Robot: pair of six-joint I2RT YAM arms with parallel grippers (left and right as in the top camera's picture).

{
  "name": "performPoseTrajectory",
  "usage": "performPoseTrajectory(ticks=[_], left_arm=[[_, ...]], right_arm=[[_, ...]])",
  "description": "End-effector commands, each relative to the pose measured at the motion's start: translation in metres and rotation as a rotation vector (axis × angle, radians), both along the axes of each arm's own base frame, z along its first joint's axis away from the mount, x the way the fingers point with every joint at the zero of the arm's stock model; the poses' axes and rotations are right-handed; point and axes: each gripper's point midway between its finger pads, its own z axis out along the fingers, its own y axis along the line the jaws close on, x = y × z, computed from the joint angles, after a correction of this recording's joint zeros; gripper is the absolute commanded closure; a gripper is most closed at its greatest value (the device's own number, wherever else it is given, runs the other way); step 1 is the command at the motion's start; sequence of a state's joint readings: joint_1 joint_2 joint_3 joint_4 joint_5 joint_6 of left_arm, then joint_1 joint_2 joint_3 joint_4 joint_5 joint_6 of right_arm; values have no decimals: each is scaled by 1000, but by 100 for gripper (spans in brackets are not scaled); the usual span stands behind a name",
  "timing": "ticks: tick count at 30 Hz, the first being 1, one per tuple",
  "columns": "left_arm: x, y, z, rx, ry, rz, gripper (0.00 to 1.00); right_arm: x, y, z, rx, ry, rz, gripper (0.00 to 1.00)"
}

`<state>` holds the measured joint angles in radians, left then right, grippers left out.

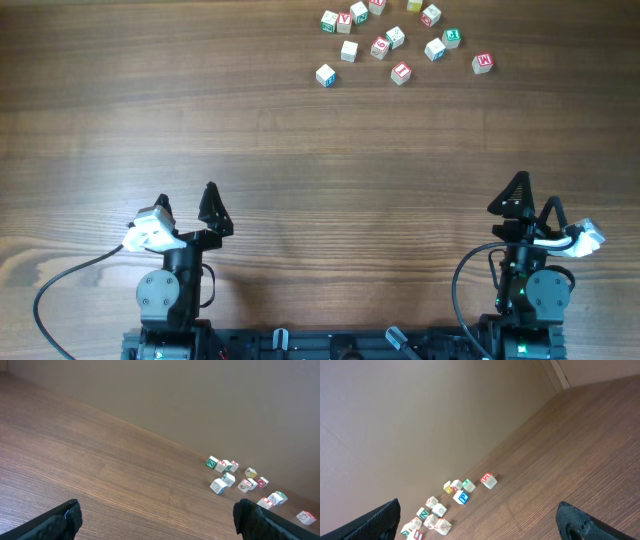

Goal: Form a circle

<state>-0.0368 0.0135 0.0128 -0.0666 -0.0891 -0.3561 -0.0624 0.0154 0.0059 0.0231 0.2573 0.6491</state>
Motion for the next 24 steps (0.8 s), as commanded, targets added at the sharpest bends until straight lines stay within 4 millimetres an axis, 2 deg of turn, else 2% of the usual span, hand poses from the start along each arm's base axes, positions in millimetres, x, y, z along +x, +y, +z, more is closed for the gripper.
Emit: performPoseTrajectory(ticks=[1,5,10,12,16,19,24], left_arm=[[0,3,-1,13,-3,15,0],[0,-1,-1,-50,-7,-8,0],[-1,-34,10,-59,-46,-197,0],[-3,-45,21,-85,-88,-262,0],[-8,-54,48,-175,-160,-325,0],[-14,-61,71,-172,-192,-371,0],[-16,-62,117,-165,-224,-380,0]], right_arm=[[0,2,3,-13,-8,12,0],[0,2,3,-14,-8,12,0],[0,2,2,-13,-8,12,0],[0,2,2,-13,-8,12,0],[0,2,2,-13,-8,12,0],[0,2,2,-13,-8,12,0],[0,2,2,-13,-8,12,0]])
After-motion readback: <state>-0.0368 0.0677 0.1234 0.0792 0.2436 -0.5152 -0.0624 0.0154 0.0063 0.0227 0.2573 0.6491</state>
